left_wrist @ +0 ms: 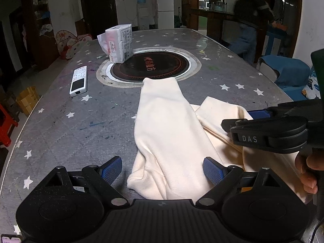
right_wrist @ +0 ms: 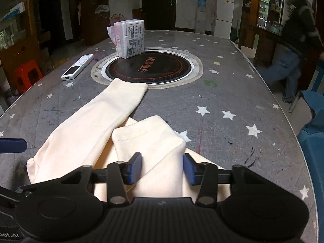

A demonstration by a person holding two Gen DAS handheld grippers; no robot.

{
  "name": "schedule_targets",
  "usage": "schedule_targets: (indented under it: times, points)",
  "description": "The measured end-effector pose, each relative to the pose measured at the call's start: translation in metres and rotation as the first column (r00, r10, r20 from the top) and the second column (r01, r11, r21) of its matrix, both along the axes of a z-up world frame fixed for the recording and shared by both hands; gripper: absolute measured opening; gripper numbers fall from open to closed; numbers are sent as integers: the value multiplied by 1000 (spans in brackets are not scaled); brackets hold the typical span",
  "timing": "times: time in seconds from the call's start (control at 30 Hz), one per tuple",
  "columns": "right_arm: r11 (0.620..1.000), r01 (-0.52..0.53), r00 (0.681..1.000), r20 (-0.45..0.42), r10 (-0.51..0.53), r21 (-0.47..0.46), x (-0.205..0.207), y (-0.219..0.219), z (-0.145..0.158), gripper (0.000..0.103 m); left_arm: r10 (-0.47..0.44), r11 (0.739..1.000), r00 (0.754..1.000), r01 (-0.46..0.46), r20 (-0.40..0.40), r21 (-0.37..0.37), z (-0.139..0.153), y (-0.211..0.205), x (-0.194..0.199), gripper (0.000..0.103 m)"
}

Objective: Fold clothes

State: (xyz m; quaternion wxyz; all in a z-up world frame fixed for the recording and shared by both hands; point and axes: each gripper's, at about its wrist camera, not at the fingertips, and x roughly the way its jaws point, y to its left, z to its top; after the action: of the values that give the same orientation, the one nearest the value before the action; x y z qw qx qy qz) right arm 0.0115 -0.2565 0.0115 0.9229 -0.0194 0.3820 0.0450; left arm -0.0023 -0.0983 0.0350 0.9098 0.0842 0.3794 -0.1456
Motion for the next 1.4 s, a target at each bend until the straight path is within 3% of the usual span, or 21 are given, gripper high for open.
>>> schedule_targets:
  times: [0.37,0.8,1.07,1.4]
  points:
    - [1000,23,999,32,-23,0,-8,-10,7,9,4,1000,1000,-4,-3,-8,-1,1,2,90]
    - [995,90,988,127,-83,-52,-44,-34,29,7,-3,1000,1000,3,14,-5,3,-2,-3,91]
    - [985,149,974,183,-132,-82,-93,-57,44,7,-16,1000,1000,16,22,-14,6,-5,-5,91]
    - [970,219,964,179,-197,-109,-155,-77,46,7,-36,999,999,37,39,-21,12,-9,-9,92]
